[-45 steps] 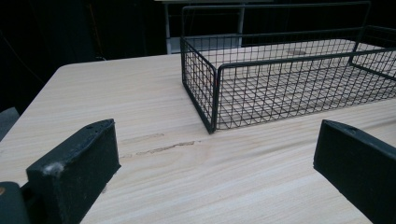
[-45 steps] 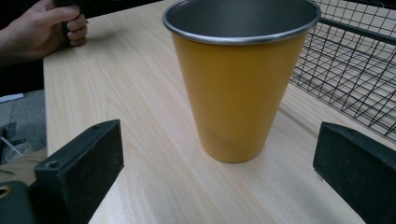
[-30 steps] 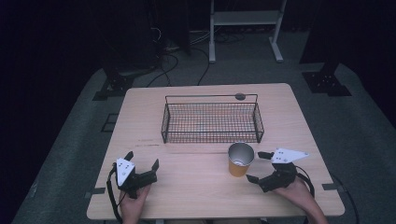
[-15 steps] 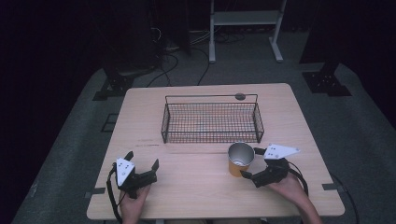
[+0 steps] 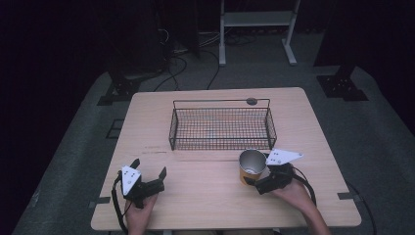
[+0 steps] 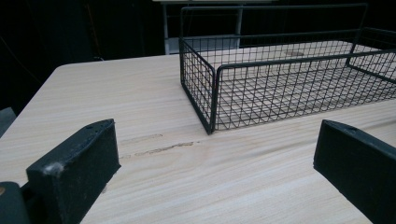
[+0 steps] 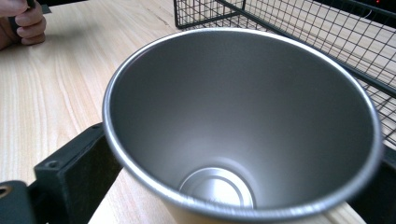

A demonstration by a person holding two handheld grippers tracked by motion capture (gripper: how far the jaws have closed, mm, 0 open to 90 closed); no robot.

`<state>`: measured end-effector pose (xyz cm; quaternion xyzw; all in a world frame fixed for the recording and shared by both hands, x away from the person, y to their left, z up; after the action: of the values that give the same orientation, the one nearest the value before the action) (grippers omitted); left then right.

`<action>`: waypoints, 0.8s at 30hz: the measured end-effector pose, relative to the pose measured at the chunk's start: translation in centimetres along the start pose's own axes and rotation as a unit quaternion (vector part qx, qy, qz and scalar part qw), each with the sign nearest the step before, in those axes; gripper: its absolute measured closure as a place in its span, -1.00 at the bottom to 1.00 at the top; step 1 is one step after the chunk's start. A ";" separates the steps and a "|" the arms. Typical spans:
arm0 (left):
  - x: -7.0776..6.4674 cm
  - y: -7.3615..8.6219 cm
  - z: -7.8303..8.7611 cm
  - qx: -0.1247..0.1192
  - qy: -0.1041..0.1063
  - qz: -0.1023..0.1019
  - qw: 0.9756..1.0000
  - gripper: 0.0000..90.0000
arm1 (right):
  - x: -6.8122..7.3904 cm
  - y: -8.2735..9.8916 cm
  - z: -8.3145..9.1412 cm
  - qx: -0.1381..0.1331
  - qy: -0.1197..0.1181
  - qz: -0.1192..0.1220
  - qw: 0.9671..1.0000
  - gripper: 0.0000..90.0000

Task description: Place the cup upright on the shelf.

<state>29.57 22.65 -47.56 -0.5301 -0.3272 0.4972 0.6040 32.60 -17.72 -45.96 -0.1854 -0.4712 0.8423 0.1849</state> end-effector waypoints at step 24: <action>0.0 0.0 0.0 -0.001 0.001 0.001 1.000 -1.00 | -0.5 0.0 -0.2 -0.022 -0.013 -0.015 1.000 -0.70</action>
<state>29.56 22.68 -47.55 -0.5312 -0.3269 0.4971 0.6032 33.13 -17.84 -45.94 -0.1717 -0.4947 0.8311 0.1871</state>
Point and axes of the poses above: each handheld gripper's, and its own axes: z roughly backward along the jaws, y roughly out of its underside, x roughly to its left, the point moved 3 cm from there along -z, roughly forward along the jaws, and after that the axes turned 9 degrees about z, right-handed, at the moved point
